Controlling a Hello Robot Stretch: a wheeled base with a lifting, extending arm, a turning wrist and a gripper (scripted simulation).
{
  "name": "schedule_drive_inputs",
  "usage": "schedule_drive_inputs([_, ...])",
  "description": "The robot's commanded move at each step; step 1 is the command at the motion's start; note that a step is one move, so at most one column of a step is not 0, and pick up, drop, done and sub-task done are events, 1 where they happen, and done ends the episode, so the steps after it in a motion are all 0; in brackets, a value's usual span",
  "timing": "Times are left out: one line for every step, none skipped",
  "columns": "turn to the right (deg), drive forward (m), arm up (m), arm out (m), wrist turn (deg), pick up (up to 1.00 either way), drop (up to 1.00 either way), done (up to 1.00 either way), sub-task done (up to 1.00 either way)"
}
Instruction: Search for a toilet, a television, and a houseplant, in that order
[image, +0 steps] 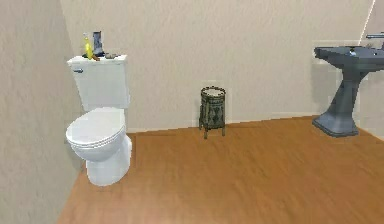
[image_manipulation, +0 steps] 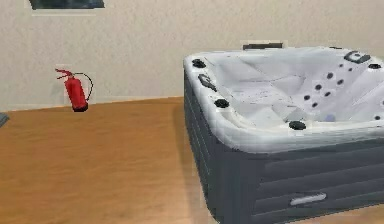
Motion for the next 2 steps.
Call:
schedule_drive_inputs([3.0, 0.00, 0.00, 0.00, 0.0, 0.00, 0.00, 0.00, 0.00])
schedule_drive_inputs([0.0, 1.00, 0.00, 0.00, 0.0, 0.00, 0.00, 0.00, 0.00])
